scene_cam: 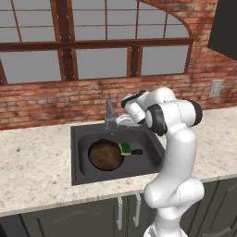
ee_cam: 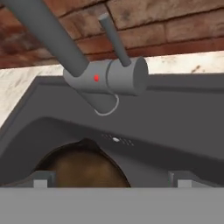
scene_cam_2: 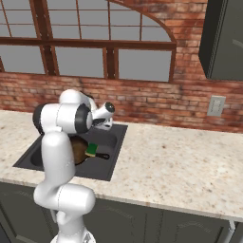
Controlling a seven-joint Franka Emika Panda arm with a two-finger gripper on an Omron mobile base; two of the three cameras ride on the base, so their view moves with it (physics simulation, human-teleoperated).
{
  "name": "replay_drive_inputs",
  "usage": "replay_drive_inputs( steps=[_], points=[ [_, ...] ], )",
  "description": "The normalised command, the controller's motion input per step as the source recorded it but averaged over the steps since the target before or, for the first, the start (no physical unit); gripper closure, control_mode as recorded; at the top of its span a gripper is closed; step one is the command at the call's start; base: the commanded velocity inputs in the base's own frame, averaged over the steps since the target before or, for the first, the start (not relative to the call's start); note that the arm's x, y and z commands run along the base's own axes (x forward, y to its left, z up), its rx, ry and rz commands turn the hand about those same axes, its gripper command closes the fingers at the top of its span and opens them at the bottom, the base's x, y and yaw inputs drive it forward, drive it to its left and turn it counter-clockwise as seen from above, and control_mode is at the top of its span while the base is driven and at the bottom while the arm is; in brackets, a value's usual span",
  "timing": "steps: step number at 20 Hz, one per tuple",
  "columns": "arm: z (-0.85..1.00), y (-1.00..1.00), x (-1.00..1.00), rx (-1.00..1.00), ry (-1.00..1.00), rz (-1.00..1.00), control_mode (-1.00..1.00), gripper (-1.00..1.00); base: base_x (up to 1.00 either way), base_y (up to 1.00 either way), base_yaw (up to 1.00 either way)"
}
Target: Pick the pan and sponge and place them into the sink. Then turn on the water.
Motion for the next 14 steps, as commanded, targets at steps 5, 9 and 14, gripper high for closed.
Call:
replay_drive_inputs(
  steps=[5, 9, 14],
  points=[
    [0.03, -0.22, 0.16, 0.00, -0.12, 0.19, -1.00, -1.00, 0.00, 0.00, 0.00],
    [0.24, -0.04, 0.11, 0.00, -0.14, 0.05, -1.00, -1.00, 0.00, 0.00, 0.00],
    [0.16, 0.04, 0.36, -0.01, -0.11, 0.00, -1.00, -1.00, 0.00, 0.00, 0.00]
  ],
)
